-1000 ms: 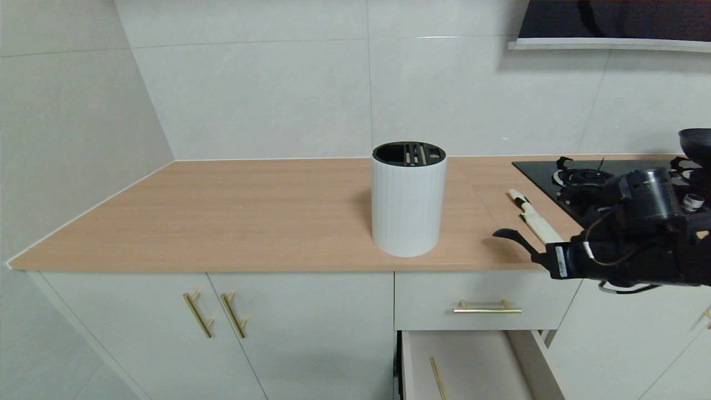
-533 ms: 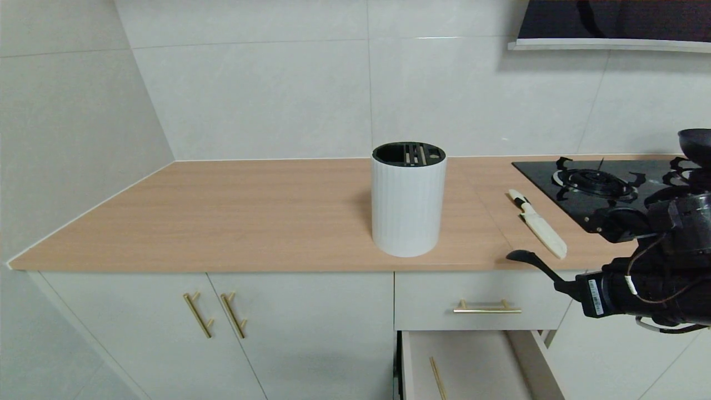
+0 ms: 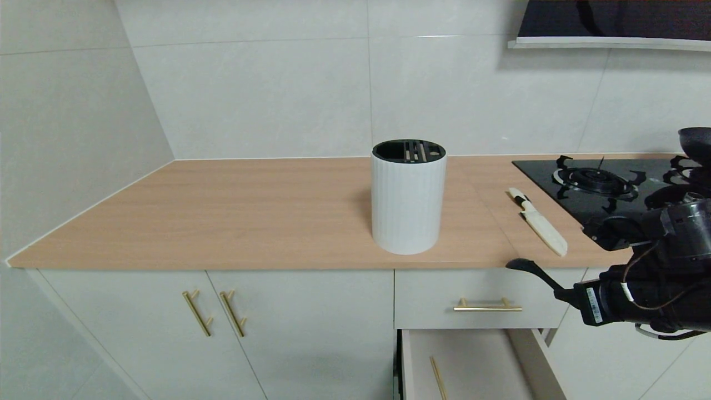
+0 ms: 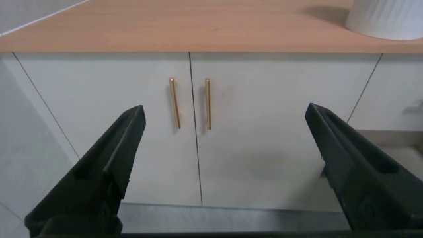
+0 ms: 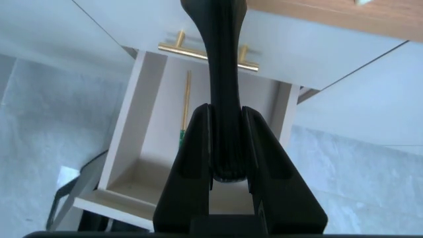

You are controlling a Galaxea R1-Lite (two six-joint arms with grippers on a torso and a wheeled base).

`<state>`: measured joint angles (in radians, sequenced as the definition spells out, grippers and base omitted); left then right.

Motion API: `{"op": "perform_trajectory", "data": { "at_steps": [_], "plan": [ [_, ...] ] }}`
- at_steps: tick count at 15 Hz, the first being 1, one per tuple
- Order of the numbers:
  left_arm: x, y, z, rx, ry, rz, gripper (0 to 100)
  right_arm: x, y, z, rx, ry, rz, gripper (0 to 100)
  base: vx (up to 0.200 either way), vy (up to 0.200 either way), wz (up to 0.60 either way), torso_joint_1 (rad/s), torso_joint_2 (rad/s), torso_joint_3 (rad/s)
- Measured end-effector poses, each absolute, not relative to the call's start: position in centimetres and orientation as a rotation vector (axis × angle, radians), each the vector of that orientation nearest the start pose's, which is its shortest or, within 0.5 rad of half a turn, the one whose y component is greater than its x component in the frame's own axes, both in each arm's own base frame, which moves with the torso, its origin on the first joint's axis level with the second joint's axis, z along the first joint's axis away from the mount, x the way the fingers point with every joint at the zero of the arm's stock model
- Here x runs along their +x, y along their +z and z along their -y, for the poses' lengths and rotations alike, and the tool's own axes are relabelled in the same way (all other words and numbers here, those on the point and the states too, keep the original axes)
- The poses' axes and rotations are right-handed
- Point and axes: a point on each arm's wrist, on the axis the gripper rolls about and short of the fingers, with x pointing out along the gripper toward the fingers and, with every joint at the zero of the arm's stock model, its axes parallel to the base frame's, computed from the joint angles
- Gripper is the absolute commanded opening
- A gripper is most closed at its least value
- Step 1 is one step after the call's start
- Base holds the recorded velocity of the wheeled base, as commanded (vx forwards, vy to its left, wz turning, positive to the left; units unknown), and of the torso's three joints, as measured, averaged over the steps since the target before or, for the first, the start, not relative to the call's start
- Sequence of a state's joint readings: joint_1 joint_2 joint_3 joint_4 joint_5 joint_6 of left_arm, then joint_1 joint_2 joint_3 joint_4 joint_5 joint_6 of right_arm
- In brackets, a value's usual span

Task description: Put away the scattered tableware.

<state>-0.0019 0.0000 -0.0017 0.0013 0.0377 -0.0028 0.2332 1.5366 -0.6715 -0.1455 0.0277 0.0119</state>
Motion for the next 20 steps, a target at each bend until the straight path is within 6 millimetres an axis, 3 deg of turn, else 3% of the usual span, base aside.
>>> {"op": "perform_trajectory", "data": {
  "at_steps": [20],
  "plan": [
    [-2.3,7.5,-0.1,-0.003,0.036,-0.001,100,23.3,12.7,-5.6,-0.105,0.259,-0.778,0,0.0,0.0,0.0,-0.166,0.45,0.282]
  ]
}}
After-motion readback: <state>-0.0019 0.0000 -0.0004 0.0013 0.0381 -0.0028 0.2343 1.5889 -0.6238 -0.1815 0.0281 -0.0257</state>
